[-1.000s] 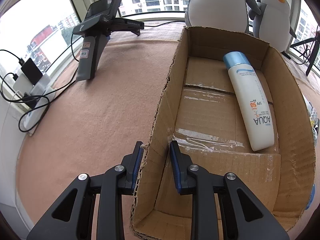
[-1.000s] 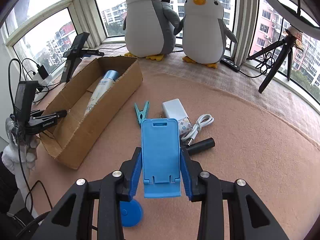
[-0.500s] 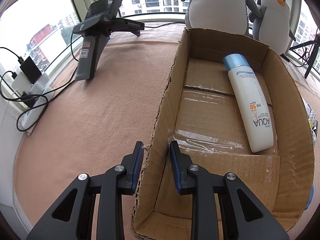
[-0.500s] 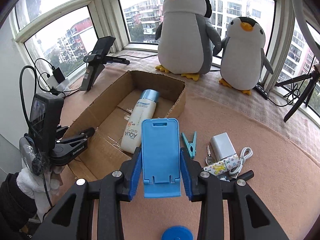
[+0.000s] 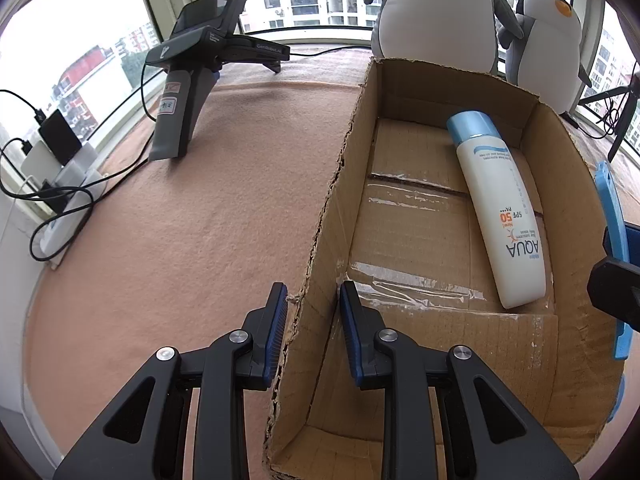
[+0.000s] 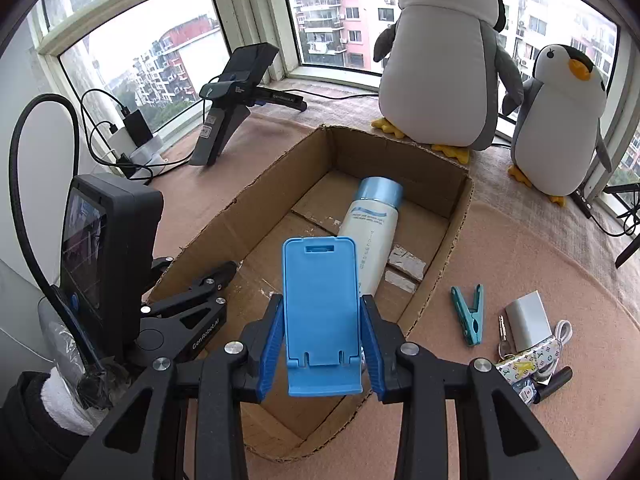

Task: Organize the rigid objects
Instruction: 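Lower the phone stand into the box beside the bottle and release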

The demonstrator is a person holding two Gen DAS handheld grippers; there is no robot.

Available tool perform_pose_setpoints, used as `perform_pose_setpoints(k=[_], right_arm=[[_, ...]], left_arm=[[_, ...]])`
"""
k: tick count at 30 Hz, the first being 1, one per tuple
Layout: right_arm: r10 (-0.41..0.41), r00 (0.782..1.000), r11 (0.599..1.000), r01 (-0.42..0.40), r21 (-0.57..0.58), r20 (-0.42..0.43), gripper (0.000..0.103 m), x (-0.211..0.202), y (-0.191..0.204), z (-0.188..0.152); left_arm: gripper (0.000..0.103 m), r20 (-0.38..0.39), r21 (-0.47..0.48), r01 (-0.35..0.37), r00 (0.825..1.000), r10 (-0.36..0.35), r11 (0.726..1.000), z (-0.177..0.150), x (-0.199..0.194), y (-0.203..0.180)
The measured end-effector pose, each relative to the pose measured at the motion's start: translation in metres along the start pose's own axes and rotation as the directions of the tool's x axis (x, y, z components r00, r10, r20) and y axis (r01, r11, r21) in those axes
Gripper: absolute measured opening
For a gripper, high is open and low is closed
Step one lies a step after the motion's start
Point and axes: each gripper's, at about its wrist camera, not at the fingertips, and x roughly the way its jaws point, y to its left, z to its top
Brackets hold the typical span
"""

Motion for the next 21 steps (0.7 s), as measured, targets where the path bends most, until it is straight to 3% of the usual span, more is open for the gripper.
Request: perform_pose_setpoints(k=[19,21], right_arm=[[0.017,0.999,1.000,-0.018,-0.005,-0.030,0.034,0.015,0.011,0.003],[0.020,0.999,1.000,-0.020,-0.006,-0.029,0.043,0.014,0.011,0.003]], left_arm=[[0.024,0.000,0.001,0.000,1.000,0.000,1.000,0.000,0.000,0.000],[0.024,0.001,0.002,0.001,1.000,-0.001,1.000,0.000,0.000,0.001]])
